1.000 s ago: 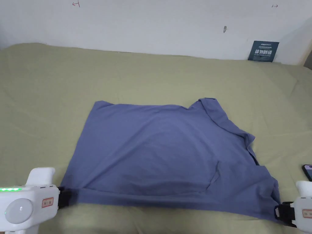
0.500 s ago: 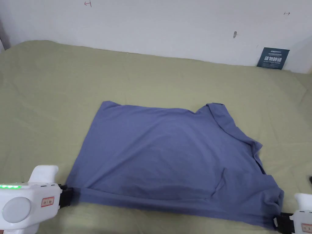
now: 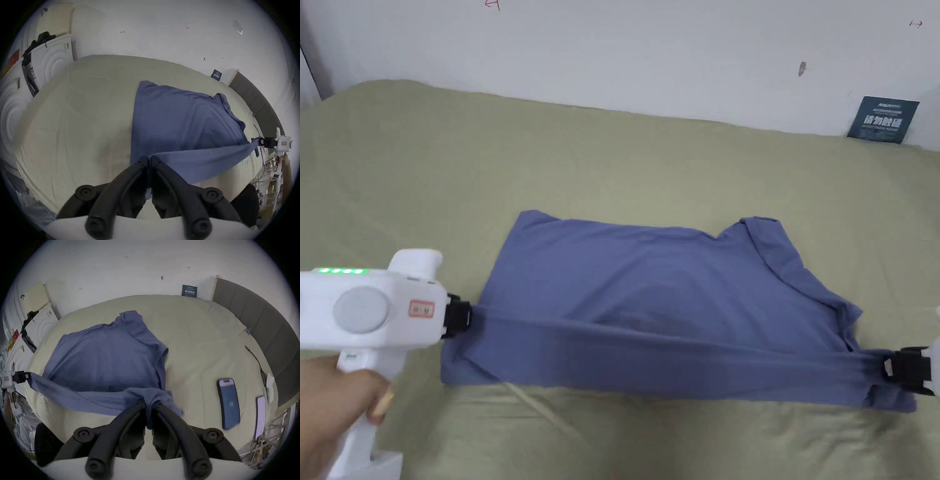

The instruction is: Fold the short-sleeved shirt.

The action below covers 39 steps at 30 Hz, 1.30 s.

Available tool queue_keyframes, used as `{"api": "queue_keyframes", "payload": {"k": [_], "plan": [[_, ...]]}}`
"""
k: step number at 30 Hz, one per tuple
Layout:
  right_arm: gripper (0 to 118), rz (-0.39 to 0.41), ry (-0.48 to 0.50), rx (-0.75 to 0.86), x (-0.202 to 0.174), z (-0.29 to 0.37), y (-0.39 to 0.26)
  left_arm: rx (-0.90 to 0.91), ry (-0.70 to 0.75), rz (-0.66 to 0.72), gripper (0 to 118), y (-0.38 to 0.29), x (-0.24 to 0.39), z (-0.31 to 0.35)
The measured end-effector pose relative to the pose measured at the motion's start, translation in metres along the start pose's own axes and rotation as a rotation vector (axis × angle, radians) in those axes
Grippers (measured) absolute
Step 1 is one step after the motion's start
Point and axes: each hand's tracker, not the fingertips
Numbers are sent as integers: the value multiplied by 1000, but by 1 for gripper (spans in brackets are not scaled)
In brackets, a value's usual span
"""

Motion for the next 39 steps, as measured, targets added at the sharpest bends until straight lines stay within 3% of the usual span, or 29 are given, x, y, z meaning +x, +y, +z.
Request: {"api": "queue_keyframes", "payload": {"k": [7, 10, 14, 15, 16, 17, 18, 20, 23, 25, 26, 27, 28, 29, 30, 31, 33, 39], "plan": [[7, -27, -9, -96, 0, -72, 41, -82, 35, 2, 6, 45, 4, -61], [7, -126, -2, -119, 6, -91, 44, -96, 56, -15, 6, 49, 8, -79], [13, -139, 24, -81, 10, -106, 42, -96, 79, 4, 6, 50, 6, -93], [27, -132, 12, -81, 9, -106, 40, -95, 91, 13, 14, 48, 6, -94], [63, -130, 2, -84, 9, -103, 38, -95, 106, 11, 45, 45, 7, -92], [91, -132, 3, -77, 10, -98, 35, -94, 106, 12, 74, 42, 5, -88], [100, -134, 10, -49, 11, -89, 31, -88, 99, 17, 85, 39, 3, -81], [96, -120, 38, 16, 11, -66, 24, -66, 72, 30, 84, 33, 1, -63], [96, -58, -10, 87, 9, -33, 9, -44, 84, 22, 84, 16, -1, -27], [93, -43, -2, 64, 3, -14, -7, 0, 74, 18, 84, -4, 1, -4], [83, -36, 17, 42, 0, -6, -15, 4, 75, 20, 82, -14, 2, 5], [67, -32, 48, -13, -4, 0, -24, 5, 71, 29, 77, -28, 4, 14], [33, -35, 64, -48, -8, 3, -32, 4, 64, 42, 60, -38, 5, 19], [4, -43, 68, -95, -13, 3, -43, -16, 42, 67, 35, -51, 7, 22], [0, -45, 59, -139, -19, 2, -54, -26, 24, 79, 5, -62, 9, 23], [0, -55, 39, -147, -21, 2, -62, -40, 14, 81, 0, -70, 10, 22], [0, -17, 71, -182, -25, -8, -79, -98, -13, 70, 0, -89, 13, 20], [0, -15, 93, -194, -29, -13, -86, -112, 15, 64, 1, -87, 5, -6]]}}
